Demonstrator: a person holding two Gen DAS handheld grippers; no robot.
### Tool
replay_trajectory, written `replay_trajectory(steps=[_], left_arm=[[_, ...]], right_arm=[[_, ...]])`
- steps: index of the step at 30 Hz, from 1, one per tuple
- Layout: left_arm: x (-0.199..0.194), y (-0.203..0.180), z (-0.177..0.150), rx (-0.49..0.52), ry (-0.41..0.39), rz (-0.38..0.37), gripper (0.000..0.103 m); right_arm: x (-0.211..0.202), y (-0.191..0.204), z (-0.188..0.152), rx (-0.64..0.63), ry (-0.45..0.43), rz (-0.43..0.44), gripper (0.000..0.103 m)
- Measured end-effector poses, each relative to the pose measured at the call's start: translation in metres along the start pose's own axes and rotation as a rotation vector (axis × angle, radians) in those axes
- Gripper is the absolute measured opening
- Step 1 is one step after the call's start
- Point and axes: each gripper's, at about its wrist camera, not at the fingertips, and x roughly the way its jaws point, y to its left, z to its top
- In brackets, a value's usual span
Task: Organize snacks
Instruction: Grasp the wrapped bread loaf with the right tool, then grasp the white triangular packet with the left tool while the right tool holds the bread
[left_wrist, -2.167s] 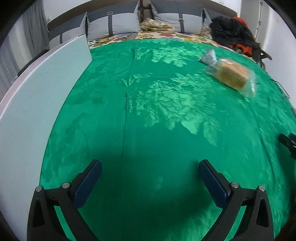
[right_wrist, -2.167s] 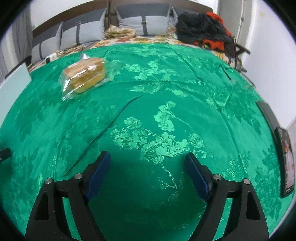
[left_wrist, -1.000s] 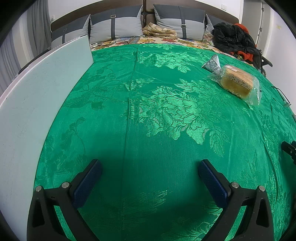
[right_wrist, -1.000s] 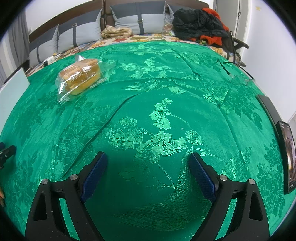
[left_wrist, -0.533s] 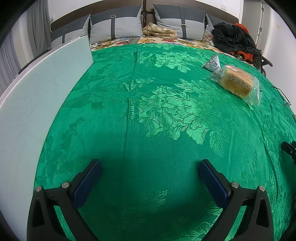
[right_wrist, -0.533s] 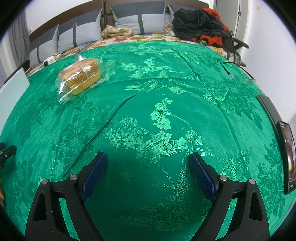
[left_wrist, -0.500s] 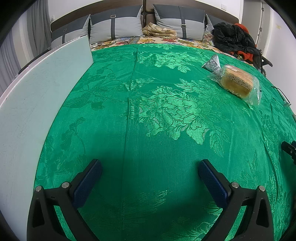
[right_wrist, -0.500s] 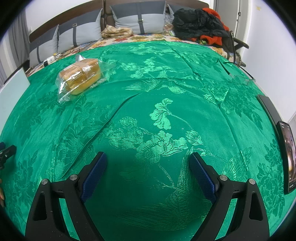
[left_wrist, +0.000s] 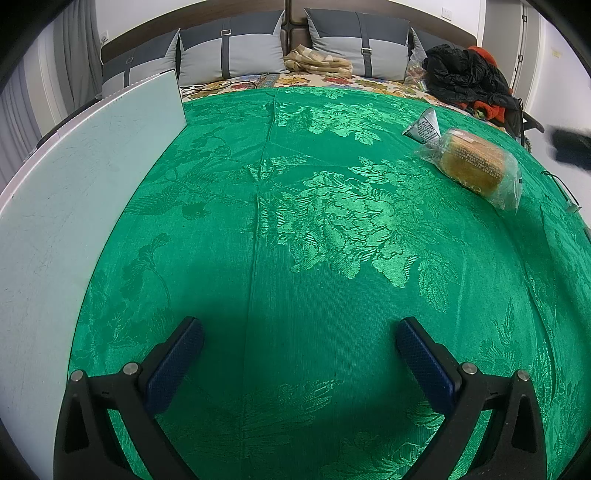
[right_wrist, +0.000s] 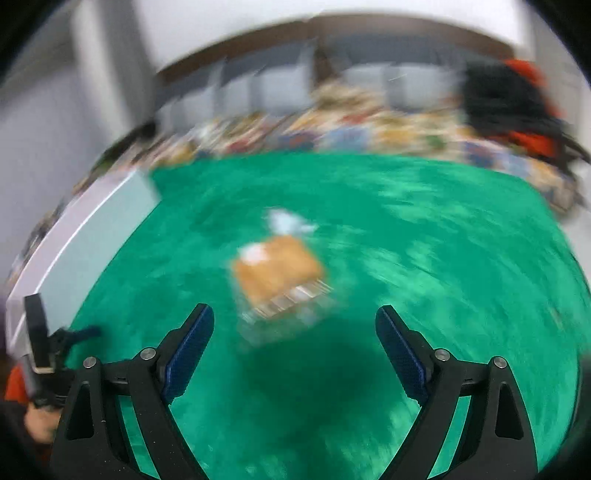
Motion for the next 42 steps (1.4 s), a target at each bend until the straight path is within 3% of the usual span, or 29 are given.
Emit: replay_trajectory(steps=[2, 4, 7, 8, 10, 11, 12, 15, 20, 24, 30, 35, 42], left_arm=[[0.000, 0.000, 0.000, 0.000, 0.000, 0.000, 0.103], [0.000, 0.000, 0.000, 0.001, 0.000, 0.000, 0.103], [-0.001, 0.000, 0.000, 0.000, 0.000, 0.000, 0.103], [-0.001, 0.000, 0.000, 0.001, 0.000, -0.001, 0.103], [0.001, -0.001, -0.001, 0.002, 0.000, -0.001, 0.103], [0.002, -0.001, -0.002, 0.003, 0.000, -0.001, 0.103], [0.002, -0.002, -0.002, 0.003, 0.000, -0.002, 0.103], [0.004, -0.002, -0.002, 0.003, -0.001, -0.001, 0.103], [0.004, -0.002, -0.002, 0.004, -0.001, -0.001, 0.103], [0.003, -0.002, -0.002, 0.003, 0.000, -0.001, 0.103], [0.002, -0.002, -0.001, 0.004, 0.000, -0.001, 0.103], [0.004, -0.003, -0.002, 0.003, -0.001, -0.001, 0.103], [0.004, -0.002, -0.002, 0.004, 0.000, -0.001, 0.103]], right_arm=[[0.038, 0.014, 0.027, -0.127, 0.128, 0.019, 0.091], [0.086, 0.033, 0.036, -0.279, 0.260, -0.072, 0.091], [0.145, 0.043, 0.023, -0.374, 0.408, -0.234, 0.093], [0.141, 0.034, 0.028, -0.291, 0.337, -0.186, 0.092], [0.145, 0.008, 0.024, -0.056, 0.302, -0.058, 0.086], [0.144, 0.000, 0.016, -0.013, 0.276, -0.039, 0.077], [0.140, -0.002, 0.009, -0.009, 0.244, -0.044, 0.077], [0.120, -0.008, -0.030, 0.023, 0.170, -0.065, 0.076], [0.052, -0.012, -0.101, 0.073, 0.066, -0.261, 0.076], [0.039, -0.028, -0.143, 0.182, 0.029, -0.334, 0.076], [0.038, -0.029, -0.144, 0.199, -0.037, -0.347, 0.080], [0.030, -0.034, -0.141, 0.226, -0.033, -0.318, 0.080], [0.023, -0.024, -0.140, 0.182, 0.003, -0.358, 0.087]])
